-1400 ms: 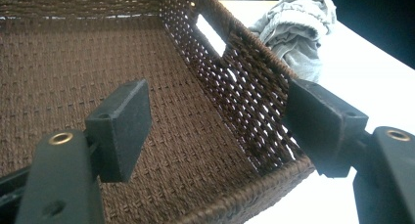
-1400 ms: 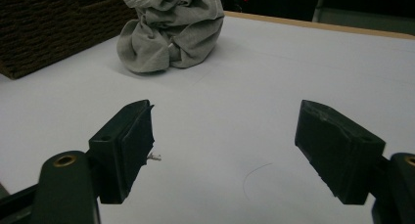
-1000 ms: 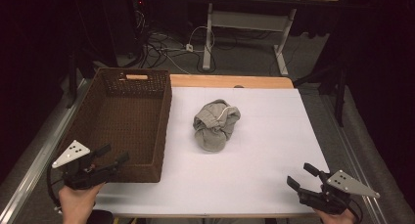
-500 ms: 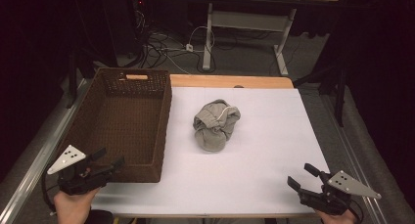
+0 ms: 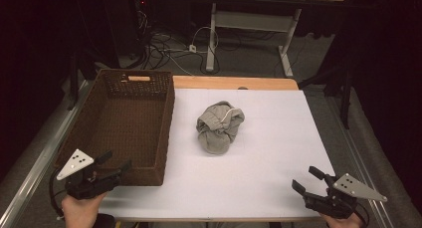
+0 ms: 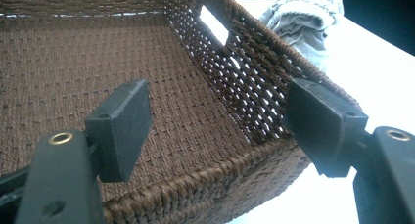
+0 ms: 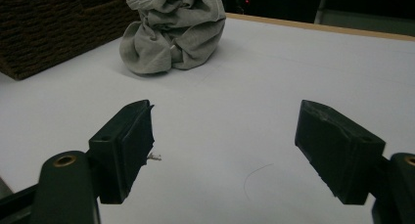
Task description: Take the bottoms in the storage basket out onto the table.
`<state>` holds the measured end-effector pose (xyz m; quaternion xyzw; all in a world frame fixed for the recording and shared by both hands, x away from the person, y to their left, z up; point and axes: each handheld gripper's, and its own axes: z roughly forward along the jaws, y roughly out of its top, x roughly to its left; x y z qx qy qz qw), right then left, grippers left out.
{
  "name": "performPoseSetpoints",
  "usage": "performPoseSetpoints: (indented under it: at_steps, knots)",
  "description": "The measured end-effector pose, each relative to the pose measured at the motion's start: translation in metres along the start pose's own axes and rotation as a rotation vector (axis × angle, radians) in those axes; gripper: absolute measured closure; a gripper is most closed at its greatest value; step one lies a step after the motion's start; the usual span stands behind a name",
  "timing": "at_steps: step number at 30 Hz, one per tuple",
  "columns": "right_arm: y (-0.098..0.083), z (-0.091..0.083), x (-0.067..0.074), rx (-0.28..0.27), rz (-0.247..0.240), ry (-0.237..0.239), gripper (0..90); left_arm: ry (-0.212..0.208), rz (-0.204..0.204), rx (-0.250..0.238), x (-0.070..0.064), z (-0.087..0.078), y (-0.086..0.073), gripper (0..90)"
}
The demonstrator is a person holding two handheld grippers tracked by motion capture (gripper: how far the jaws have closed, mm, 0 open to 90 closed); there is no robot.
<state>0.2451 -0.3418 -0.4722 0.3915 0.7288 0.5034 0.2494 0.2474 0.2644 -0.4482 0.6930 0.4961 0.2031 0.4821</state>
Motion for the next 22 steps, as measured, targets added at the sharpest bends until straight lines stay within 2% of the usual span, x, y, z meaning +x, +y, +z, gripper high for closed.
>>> performPoseSetpoints:
  at_steps: [11, 16, 22]
  knots:
    - [0.0, -0.001, 0.0, -0.004, 0.006, -0.003, 22.9, -0.004, -0.019, -0.039, 0.005, -0.001, -0.009, 24.7]
    - [0.0, -0.001, 0.001, 0.0, -0.002, 0.01, 22.9, 0.007, -0.001, -0.073, 0.004, 0.0, -0.013, 24.7]
    - [0.0, -0.001, 0.001, -0.005, -0.007, 0.016, 22.9, 0.004, -0.005, -0.071, 0.003, 0.001, -0.012, 24.7]
